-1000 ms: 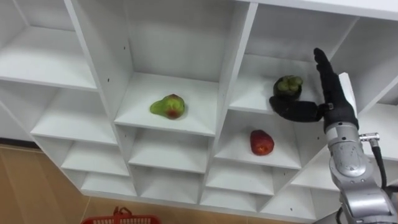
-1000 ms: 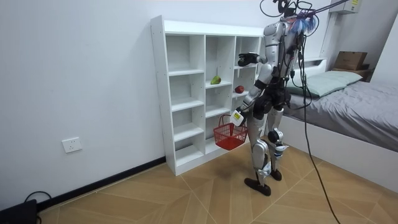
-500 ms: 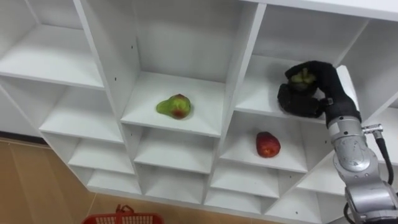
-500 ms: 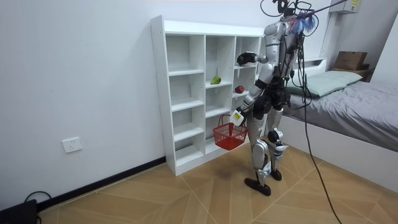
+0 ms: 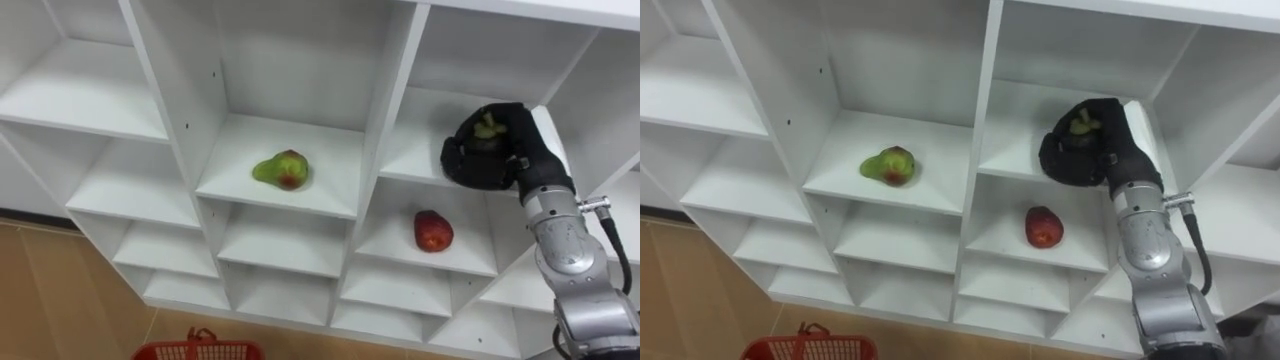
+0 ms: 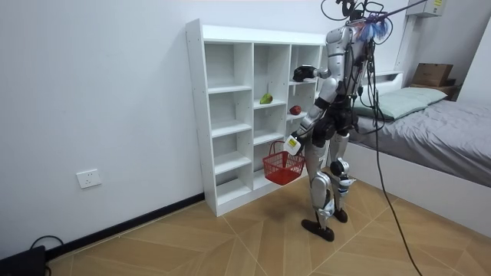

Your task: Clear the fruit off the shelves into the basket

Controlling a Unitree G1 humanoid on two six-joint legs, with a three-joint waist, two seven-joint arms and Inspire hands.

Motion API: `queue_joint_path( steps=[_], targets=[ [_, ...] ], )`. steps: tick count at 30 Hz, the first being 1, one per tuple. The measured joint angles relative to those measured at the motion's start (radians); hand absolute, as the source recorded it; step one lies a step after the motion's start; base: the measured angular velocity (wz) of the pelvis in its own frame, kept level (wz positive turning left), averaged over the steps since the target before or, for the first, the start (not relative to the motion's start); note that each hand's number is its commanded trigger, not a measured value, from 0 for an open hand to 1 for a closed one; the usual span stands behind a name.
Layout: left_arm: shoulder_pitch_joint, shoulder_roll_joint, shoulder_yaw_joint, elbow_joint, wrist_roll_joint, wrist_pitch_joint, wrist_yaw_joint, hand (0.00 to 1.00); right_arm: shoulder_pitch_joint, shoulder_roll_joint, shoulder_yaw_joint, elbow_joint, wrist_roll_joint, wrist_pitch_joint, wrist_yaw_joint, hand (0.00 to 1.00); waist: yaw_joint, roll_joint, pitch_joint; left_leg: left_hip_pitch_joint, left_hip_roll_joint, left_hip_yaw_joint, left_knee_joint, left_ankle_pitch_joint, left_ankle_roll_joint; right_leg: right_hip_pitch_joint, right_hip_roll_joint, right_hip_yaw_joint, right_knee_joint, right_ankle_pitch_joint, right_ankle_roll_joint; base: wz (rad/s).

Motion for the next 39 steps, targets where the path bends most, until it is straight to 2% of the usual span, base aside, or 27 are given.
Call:
queue_joint_path(
  steps=[17, 19, 23, 27, 39],
  targets=[
    [-0.002, 0.0, -0.001, -0.005, -0.023, 0.0, 0.0, 1.0, 0.0, 0.0, 0.0, -0.017, 0.021, 0.001, 0.008, 1.0, -0.005, -0.004, -0.0026, 0.001, -0.001, -0.002, 0.0, 0.0, 0.0, 0.0, 0.0, 0.003, 0.0, 0.0, 0.0, 0.0],
    [0.0, -0.001, -0.001, -0.013, -0.018, 0.0, -0.002, 1.0, 0.003, 0.0, 0.0, -0.058, 0.024, 0.015, 0.008, 1.0, -0.007, -0.005, -0.0027, -0.001, -0.001, 0.0, 0.0, 0.0, 0.0, -0.001, 0.0, 0.003, 0.0, 0.0, 0.0, 0.0],
    [0.007, -0.02, 0.0, -0.046, -0.018, 0.001, -0.009, 1.0, 0.006, 0.001, -0.002, -0.164, 0.025, 0.019, 0.019, 1.0, -0.014, -0.008, -0.0054, -0.007, -0.001, 0.0, 0.004, 0.0, 0.0, -0.004, 0.0, 0.003, -0.001, 0.0, 0.0, 0.0],
    [0.0, -0.03, -0.023, -0.052, -0.018, 0.001, -0.021, 1.0, 0.009, 0.003, -0.002, -0.174, 0.031, 0.019, 0.037, 1.0, -0.016, -0.014, -0.0094, -0.004, 0.0, 0.0, 0.006, 0.0, 0.0, -0.001, -0.001, 0.006, -0.001, 0.0, 0.0, 0.0],
    [-0.01, -0.031, -0.065, -0.088, -0.047, 0.017, -0.047, 1.0, 0.056, 0.005, -0.003, -0.217, 0.056, 0.033, 0.104, 1.0, -0.071, -0.002, -0.0038, -0.006, 0.0, 0.005, 0.005, 0.0, 0.0, -0.006, 0.0, 0.008, 0.001, 0.0, 0.0, 0.0]
  ],
)
